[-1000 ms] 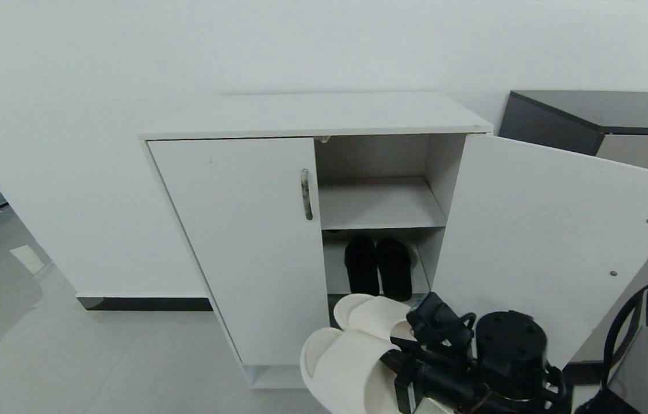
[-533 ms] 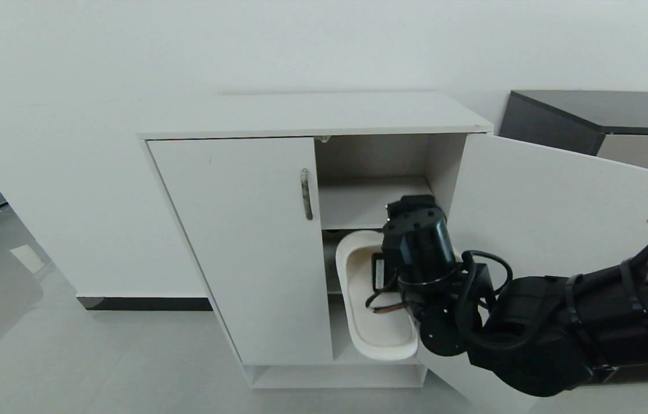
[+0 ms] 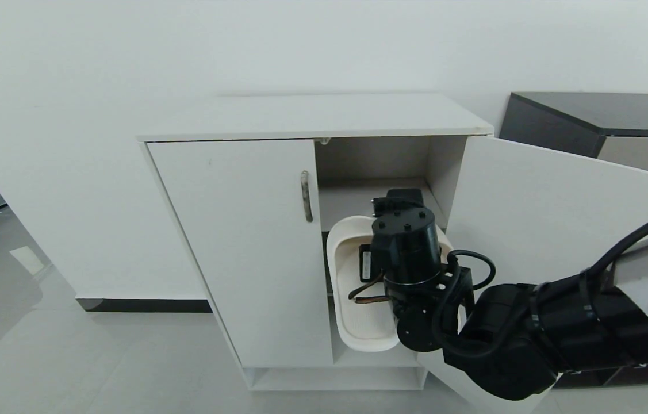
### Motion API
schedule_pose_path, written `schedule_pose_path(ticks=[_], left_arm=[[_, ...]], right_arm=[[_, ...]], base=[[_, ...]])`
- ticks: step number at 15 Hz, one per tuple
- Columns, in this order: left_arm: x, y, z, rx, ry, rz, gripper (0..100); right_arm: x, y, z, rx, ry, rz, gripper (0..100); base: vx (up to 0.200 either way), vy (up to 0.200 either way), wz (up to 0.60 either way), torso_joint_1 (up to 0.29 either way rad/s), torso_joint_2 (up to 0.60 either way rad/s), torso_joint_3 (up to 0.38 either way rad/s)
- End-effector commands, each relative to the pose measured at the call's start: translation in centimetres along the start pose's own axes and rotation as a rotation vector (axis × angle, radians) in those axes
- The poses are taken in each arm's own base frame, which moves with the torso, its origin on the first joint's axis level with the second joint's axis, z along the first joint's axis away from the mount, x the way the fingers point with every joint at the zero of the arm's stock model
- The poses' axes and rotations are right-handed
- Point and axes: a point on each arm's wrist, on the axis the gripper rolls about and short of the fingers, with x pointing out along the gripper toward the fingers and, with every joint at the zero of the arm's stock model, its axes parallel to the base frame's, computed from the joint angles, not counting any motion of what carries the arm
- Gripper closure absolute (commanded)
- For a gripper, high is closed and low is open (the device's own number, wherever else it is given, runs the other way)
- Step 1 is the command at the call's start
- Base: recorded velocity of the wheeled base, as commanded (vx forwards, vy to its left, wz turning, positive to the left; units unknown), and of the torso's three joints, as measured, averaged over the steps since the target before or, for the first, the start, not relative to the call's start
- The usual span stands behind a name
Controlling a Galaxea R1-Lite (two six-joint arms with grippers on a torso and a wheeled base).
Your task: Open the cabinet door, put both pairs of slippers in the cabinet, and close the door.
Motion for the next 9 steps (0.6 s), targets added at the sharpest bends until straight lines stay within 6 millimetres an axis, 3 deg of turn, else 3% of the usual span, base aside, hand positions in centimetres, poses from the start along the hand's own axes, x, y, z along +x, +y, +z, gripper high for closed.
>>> schedule_pose_path(ticks=[1,9], left_arm=[[0.0,0.0,0.0,0.000,0.001,0.000,100],[0.0,0.0,0.0,0.000,0.001,0.000,100]], right_arm=[[0.6,-0.1,-0.7,-0.020,0.014,-0.013,100],[1.7,-0.2,-1.2,-0.021,0.016,-0.033,100]], base=[[0.200,0.000,0.00,-0.017,0.00,0.007],[0.200,0.000,0.00,0.004,0.01,0.001]])
